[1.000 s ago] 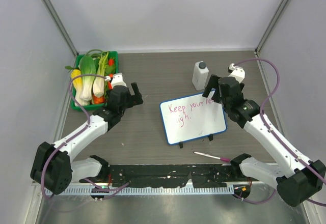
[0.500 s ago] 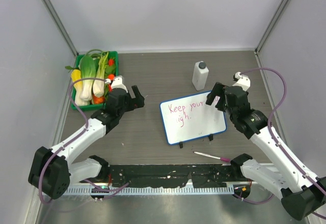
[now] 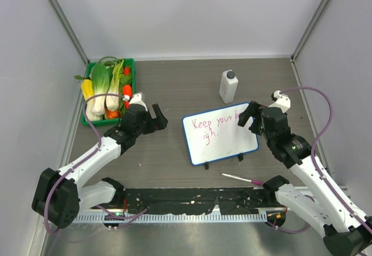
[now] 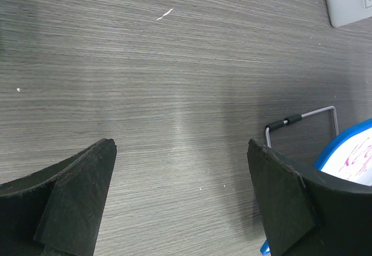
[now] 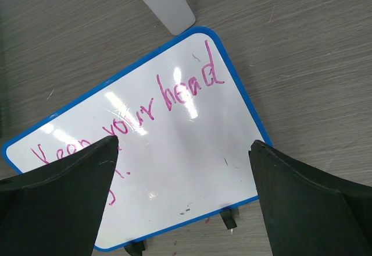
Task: Write a sentence on the whiteboard
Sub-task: Reset both arms
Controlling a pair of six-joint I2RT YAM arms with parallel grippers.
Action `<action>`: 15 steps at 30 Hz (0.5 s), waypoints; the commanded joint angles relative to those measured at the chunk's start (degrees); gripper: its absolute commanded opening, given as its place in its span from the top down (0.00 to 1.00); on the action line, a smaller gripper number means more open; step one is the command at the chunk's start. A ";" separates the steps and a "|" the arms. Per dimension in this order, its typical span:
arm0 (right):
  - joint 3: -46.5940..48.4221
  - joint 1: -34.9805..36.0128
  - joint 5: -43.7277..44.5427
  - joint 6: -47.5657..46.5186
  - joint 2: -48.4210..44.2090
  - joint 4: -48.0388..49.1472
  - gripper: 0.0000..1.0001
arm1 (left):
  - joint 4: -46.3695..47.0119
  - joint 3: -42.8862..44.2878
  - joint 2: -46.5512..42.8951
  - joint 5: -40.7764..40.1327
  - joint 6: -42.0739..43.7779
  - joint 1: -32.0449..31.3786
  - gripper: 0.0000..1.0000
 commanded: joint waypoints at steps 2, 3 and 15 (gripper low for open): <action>0.71 -0.29 1.24 0.35 0.67 1.31 0.01 | 0.49 1.00 -1.76 0.53 -0.83 -0.07 0.02; 0.62 -0.20 1.50 0.17 0.94 1.75 0.01 | 0.58 1.00 -1.58 0.44 -1.01 -0.07 0.02; 3.52 -0.20 3.70 -3.43 8.23 5.09 0.01 | -1.79 7.23 1.41 -0.35 3.29 -0.16 0.02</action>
